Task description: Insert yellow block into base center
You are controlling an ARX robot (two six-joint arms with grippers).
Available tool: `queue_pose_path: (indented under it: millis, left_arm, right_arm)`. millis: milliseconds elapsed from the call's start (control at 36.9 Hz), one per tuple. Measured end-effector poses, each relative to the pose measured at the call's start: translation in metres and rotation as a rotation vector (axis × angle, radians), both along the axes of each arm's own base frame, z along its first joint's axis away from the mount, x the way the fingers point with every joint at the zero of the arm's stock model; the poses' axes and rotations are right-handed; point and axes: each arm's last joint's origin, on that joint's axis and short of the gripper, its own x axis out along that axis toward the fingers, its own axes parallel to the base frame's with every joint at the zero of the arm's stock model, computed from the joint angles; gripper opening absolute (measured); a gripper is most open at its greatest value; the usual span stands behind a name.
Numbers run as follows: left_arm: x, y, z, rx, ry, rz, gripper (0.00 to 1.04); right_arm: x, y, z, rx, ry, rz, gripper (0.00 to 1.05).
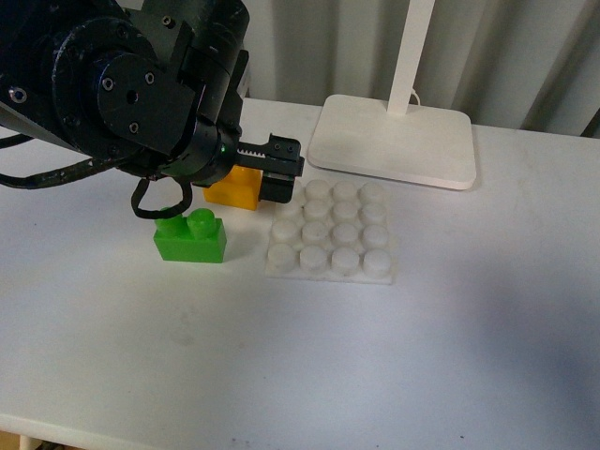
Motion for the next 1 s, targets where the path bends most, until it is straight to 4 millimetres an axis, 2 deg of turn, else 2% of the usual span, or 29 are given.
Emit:
queue_pose_path:
  millis: [433,541,623,731,839,1002]
  left_arm:
    - [0.002,0.0,-0.005,0.007,0.015,0.007,0.97]
    - [0.002,0.0,-0.005,0.008,0.018,0.012,0.85]
    - [0.001,-0.001,-0.005,0.011,0.017,0.017,0.7]
    - [0.0,-0.005,-0.004,0.017,0.007,0.035,0.65]
    - [-0.003,-0.009,0.006,0.007,-0.017,0.058,0.65]
    - [-0.016,-0.021,0.044,-0.035,-0.09,0.104,0.65]
  right_arm:
    - [0.0,0.0,0.0,0.0,0.0,0.0,0.95]
    - [0.0,0.0,0.0,0.0,0.0,0.0,0.95]
    - [0.0,0.0,0.0,0.0,0.0,0.0,0.95]
    - [0.0,0.0,0.0,0.0,0.0,0.0,0.95]
    - [0.0,0.0,0.0,0.0,0.0,0.0,0.95]
    - [0.0,0.0,0.0,0.0,0.0,0.0,0.95]
